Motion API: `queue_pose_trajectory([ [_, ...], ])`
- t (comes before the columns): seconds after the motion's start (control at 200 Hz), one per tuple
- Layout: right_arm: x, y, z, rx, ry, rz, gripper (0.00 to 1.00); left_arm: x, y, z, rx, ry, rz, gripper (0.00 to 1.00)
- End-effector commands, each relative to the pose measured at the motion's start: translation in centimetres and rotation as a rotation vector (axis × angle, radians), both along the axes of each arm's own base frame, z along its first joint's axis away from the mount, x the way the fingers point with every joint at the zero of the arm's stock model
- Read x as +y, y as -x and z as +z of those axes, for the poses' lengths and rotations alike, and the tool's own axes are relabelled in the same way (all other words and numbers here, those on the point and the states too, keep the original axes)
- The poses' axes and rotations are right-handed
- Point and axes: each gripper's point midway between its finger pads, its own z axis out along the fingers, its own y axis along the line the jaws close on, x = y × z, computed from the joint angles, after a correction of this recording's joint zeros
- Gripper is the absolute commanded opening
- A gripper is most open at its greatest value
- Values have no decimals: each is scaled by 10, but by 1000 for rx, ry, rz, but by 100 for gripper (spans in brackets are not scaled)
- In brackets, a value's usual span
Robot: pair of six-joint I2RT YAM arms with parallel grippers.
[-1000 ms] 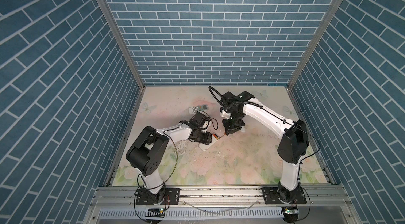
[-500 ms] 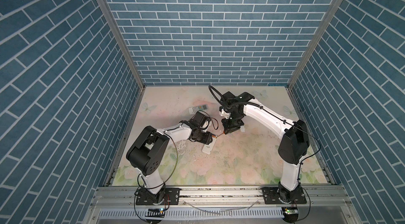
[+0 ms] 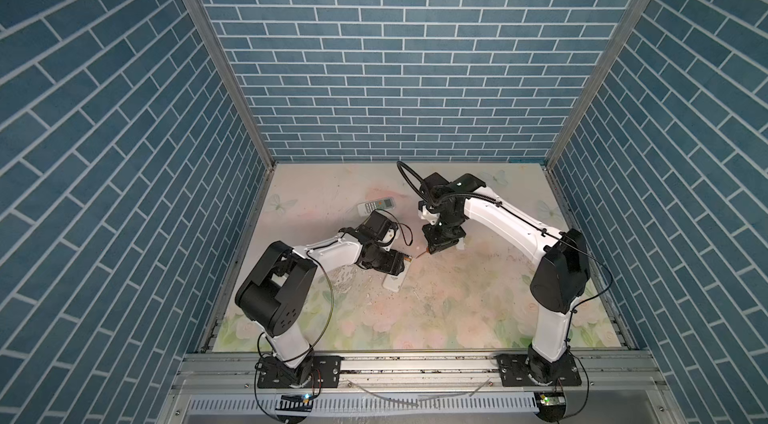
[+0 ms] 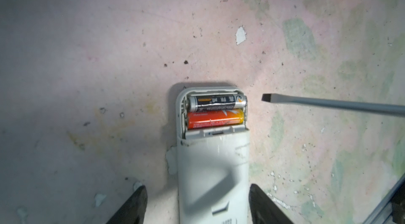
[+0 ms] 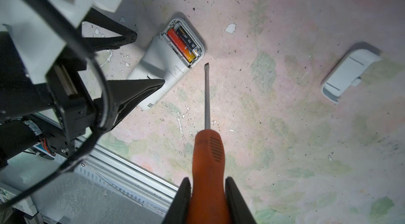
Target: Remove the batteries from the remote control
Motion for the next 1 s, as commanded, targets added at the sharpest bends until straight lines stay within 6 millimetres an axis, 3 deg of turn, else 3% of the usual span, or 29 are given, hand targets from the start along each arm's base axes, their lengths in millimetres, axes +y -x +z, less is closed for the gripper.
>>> queue_pose_trajectory([
  [0.0,-10,6,12,-26,1,-12,0,6,18,6,22,-25,6,77],
  [0.255,-15,4,15,-38,-13,-17,0,-7,42,-15,24,-107,-35,78],
  [0.54,-15,3,16,-30,-31,-14,0,13,40,-33,-5,-255,-6,81],
  [0.8,-13,2,17,-28,-37,-4,0,40,50,-45,10,-366,16,77],
  [0.995,-9,5,14,-7,-54,20,0,42,50,-45,4,-349,6,68],
])
